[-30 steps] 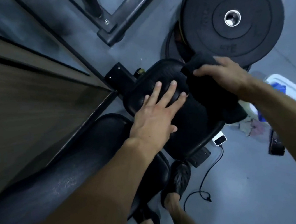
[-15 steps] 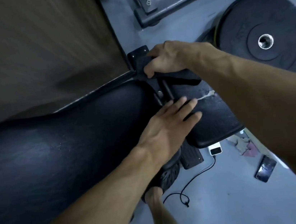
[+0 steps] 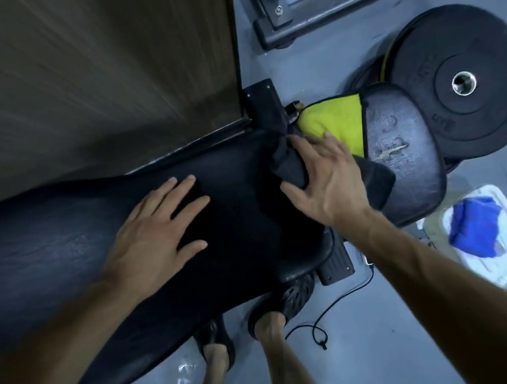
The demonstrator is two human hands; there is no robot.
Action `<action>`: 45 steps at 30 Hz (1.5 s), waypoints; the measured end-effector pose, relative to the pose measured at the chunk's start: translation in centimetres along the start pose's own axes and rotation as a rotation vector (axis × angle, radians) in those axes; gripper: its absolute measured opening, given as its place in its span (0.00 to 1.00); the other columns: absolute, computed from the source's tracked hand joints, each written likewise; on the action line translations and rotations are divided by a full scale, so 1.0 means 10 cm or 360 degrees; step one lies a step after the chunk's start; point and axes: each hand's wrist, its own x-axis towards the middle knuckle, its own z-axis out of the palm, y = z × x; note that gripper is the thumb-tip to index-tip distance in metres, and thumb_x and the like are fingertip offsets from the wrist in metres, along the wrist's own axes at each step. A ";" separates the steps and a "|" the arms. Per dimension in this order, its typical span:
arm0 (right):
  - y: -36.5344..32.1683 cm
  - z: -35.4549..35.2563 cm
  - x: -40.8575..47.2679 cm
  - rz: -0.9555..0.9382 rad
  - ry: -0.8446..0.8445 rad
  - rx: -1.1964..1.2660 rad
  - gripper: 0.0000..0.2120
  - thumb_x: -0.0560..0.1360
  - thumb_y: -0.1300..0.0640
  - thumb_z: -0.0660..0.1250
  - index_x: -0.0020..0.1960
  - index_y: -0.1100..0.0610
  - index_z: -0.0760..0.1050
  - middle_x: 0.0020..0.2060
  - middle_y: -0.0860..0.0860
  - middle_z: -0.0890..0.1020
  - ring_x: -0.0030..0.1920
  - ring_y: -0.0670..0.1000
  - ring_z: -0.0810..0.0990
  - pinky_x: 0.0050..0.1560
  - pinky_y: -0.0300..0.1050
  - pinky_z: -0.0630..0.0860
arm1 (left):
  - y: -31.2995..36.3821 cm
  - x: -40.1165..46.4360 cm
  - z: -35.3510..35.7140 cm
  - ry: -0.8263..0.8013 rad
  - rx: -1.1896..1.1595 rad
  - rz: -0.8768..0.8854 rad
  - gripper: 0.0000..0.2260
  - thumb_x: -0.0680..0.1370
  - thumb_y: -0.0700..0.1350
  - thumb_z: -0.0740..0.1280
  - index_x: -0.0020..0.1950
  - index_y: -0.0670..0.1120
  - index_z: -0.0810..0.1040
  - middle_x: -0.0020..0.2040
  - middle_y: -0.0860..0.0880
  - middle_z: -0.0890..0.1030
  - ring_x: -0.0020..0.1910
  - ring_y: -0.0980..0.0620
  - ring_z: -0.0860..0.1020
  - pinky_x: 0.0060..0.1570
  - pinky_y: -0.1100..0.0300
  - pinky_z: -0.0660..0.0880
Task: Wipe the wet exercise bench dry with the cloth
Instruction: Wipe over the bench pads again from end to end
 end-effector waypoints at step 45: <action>-1.01 0.13 1.10 0.0488 -0.0492 -0.0316 0.27 0.80 0.37 0.57 0.66 0.57 0.72 0.63 0.68 0.77 0.63 0.69 0.75 0.62 0.56 0.70 | -0.18 -0.21 0.41 -0.0015 -0.0300 -0.0210 0.53 0.67 0.64 0.73 0.80 0.59 0.40 0.80 0.52 0.32 0.78 0.46 0.31 0.76 0.38 0.40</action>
